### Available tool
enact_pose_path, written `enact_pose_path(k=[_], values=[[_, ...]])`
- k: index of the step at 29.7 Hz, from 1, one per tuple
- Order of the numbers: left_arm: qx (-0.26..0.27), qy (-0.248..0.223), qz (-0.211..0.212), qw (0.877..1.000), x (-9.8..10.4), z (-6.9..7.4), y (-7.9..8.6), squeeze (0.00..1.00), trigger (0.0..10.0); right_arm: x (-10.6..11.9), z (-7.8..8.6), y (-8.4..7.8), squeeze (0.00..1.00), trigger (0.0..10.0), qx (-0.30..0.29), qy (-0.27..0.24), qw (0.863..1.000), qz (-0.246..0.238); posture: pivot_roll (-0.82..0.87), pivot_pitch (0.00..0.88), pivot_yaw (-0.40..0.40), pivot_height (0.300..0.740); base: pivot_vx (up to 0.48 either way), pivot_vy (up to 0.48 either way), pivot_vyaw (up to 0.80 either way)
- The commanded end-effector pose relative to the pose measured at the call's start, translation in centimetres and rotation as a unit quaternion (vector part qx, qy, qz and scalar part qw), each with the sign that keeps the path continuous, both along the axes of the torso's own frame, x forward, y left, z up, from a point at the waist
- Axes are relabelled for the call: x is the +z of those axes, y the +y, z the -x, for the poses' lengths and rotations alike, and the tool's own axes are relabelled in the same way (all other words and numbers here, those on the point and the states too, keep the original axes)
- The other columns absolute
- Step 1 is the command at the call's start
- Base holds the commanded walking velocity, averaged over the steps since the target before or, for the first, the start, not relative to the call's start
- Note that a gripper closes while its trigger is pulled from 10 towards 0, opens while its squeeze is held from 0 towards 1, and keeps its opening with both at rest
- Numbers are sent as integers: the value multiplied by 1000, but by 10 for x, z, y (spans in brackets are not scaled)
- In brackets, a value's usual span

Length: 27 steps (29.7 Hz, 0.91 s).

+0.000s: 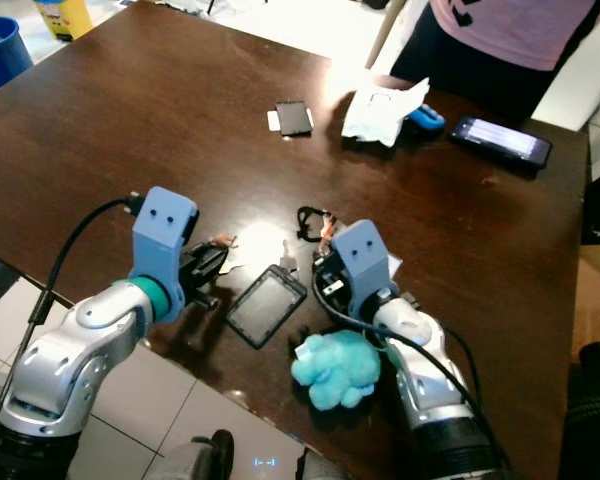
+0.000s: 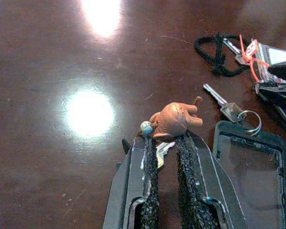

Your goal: Hang keys on a hook

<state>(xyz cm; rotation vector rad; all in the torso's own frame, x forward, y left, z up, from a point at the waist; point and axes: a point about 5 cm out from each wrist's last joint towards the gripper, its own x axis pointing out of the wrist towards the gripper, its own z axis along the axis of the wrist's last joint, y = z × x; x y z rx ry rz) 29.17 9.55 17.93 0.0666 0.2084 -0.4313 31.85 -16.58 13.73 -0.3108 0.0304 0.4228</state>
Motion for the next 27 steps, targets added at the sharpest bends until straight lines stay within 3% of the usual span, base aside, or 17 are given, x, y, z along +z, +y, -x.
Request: enact_pose_path(k=[1, 2, 3, 4, 5, 18, 21, 22, 23, 24, 26, 27], values=[[4, 10, -4, 1000, -5, 2, 1, 0, 10000, -7, 2, -4, 0, 10000, -7, 9, 1000, 6, 16, 162, 112, 740, 0, 0, 0], [4, 10, -4, 1000, -5, 2, 1, 0, 10000, -7, 2, -4, 0, 10000, -7, 9, 1000, 6, 16, 162, 112, 740, 0, 0, 0], [4, 10, -4, 1000, -5, 2, 1, 0, 10000, -7, 2, -3, 0, 4353, -7, 10, 1000, 5, 16, 165, 114, 740, 0, 0, 0], [4, 10, -4, 1000, -5, 2, 1, 0, 10000, -7, 2, -3, 0, 4353, -7, 10, 1000, 5, 16, 165, 114, 740, 0, 0, 0], [4, 11, -4, 1000, -5, 2, 1, 0, 10000, -8, 1, -3, 0, 78, -7, 12, 1000, 4, 16, 165, 114, 740, 0, 0, 0], [9, 11, -5, 1000, -4, 1, 3, 0, 10000, -2, 0, 1, 0, 0, -4, 3, 1000, -20, 22, 168, 117, 740, 0, 0, 0], [11, 10, -5, 1000, -4, 1, 4, 0, 10000, 28, 0, 6, 0, 0, 8, -45, 994, -99, 25, 168, 116, 740, 0, 0, 0], [11, 10, -5, 1000, -4, 1, 4, 0, 10000, 28, 0, 6, 0, 0, 8, -45, 994, -99, 25, 168, 116, 740, 0, 0, 0], [12, 10, -5, 1000, -4, 1, 4, 0, 10000, 52, 1, 9, 0, 0, 19, -75, 983, -166, 25, 166, 116, 740, 0, 0, 0], [12, 10, -5, 1000, -4, 1, 4, 0, 10000, 52, 1, 9, 0, 0, 19, -75, 983, -166, 25, 166, 116, 740, 0, 0, 0], [13, 9, -5, 1000, -4, 1, 4, 0, 10000, 89, 7, 10, 0, 0, 42, -122, 957, -261, 24, 164, 115, 740, 0, 0, 0], [13, 9, -5, 1000, -4, 1, 4, 0, 10000, 89, 7, 10, 0, 0, 42, -122, 957, -261, 24, 164, 115, 740, 0, 0, 0]])
